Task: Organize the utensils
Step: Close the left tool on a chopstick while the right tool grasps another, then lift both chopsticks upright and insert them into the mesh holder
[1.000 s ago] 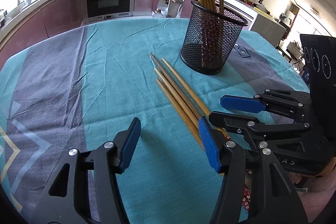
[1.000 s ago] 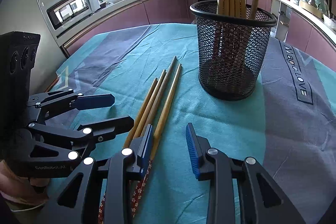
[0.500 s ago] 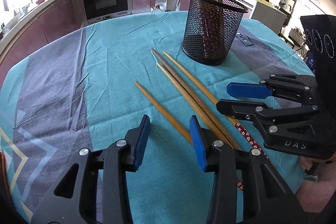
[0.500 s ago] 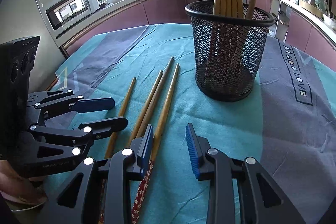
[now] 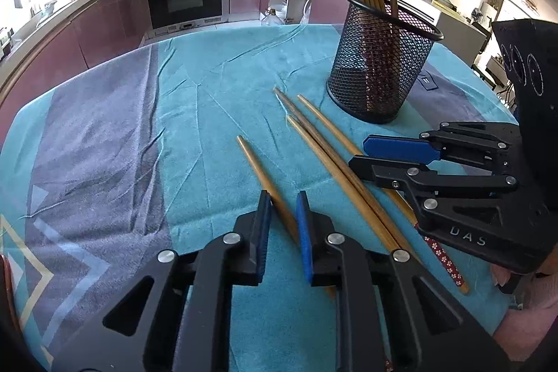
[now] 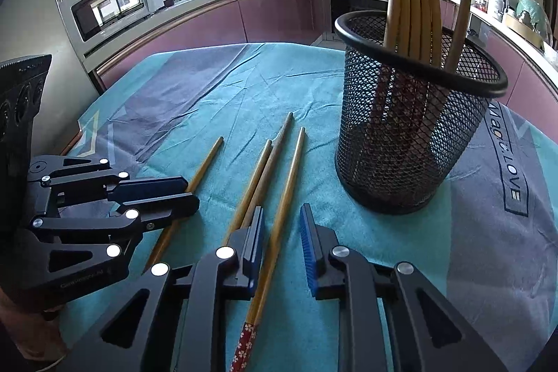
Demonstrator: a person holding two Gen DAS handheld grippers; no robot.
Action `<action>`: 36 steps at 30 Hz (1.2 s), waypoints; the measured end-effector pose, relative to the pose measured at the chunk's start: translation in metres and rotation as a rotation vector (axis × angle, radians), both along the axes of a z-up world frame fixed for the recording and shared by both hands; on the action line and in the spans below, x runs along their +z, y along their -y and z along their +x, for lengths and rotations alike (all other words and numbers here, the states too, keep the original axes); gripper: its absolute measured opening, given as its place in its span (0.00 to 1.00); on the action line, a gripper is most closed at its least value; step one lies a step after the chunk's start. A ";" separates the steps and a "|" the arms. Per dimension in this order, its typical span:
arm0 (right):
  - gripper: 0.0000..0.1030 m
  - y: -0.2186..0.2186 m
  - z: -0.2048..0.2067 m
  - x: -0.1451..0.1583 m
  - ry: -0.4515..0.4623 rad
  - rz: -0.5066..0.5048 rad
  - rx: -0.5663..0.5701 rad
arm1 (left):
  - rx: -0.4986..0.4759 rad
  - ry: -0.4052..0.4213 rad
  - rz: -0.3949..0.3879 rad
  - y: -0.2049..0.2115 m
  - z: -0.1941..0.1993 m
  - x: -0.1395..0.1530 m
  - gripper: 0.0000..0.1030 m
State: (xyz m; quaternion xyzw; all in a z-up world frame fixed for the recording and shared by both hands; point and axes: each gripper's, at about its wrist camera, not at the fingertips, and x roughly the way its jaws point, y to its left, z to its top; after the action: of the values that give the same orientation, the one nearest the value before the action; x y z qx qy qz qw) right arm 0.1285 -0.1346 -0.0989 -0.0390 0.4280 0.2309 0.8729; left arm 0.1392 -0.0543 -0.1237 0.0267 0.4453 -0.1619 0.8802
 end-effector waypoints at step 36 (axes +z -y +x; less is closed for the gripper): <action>0.05 0.055 -0.038 0.061 0.121 0.221 -0.030 | -0.025 0.091 -0.140 -0.010 -0.023 0.057 0.07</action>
State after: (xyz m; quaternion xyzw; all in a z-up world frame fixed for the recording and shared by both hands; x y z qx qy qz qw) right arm 0.0903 -0.1901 -0.0377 0.0496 0.3470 0.2609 0.8995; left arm 0.1166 -0.0444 -0.0664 -0.0221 0.3919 -0.2021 0.8973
